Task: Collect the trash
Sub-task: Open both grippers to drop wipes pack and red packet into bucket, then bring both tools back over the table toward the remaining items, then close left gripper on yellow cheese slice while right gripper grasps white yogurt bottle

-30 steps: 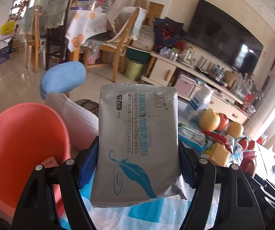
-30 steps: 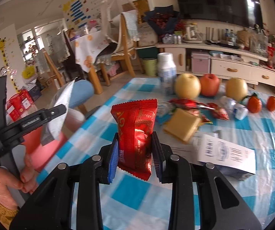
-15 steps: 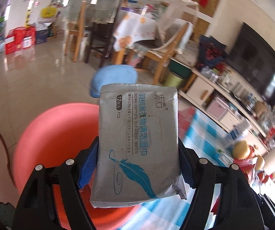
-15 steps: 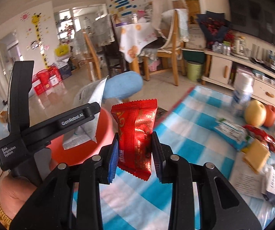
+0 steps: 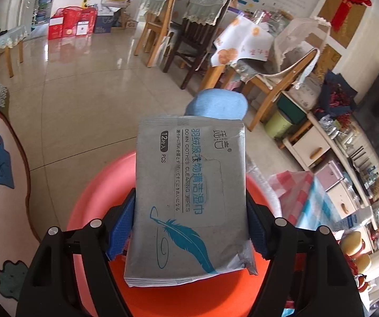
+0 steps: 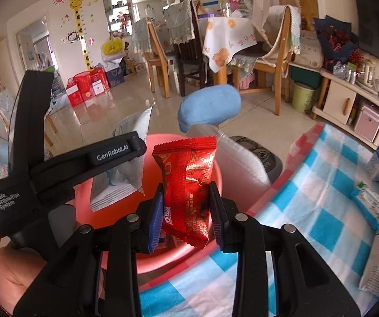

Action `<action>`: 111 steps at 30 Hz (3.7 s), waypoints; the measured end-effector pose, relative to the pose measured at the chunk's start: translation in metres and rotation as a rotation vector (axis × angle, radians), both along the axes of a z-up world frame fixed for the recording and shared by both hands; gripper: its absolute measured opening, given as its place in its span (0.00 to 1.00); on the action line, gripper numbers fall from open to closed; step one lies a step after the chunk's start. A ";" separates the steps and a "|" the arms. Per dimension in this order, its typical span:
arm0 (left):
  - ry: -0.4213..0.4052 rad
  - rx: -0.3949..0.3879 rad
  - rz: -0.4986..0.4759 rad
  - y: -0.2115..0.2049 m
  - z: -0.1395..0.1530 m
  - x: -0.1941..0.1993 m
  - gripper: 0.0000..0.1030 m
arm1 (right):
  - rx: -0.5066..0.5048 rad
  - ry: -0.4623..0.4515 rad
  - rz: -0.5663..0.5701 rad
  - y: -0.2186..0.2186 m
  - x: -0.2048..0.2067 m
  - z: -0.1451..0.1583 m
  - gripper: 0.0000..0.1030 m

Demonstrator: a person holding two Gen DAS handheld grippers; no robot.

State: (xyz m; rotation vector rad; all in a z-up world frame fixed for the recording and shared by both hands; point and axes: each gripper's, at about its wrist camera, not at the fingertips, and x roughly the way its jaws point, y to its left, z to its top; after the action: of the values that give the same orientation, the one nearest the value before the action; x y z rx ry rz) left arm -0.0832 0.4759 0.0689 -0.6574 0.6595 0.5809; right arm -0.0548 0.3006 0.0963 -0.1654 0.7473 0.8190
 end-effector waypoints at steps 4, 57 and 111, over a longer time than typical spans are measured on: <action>0.037 -0.010 0.032 0.007 -0.007 0.000 0.79 | 0.002 0.027 0.012 0.004 0.000 -0.010 0.41; -0.135 0.326 -0.650 -0.215 0.015 0.037 0.94 | -0.010 -0.003 -0.416 -0.240 -0.077 -0.017 0.89; -0.039 0.331 -1.122 -0.413 -0.038 0.146 0.94 | 0.071 0.096 -0.713 -0.491 0.121 -0.057 0.83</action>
State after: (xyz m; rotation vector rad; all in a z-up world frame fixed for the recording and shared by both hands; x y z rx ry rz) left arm 0.0632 0.0633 0.0310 0.0692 0.7587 -0.3673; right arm 0.0666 -0.1908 0.0391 0.2015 0.7934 0.1725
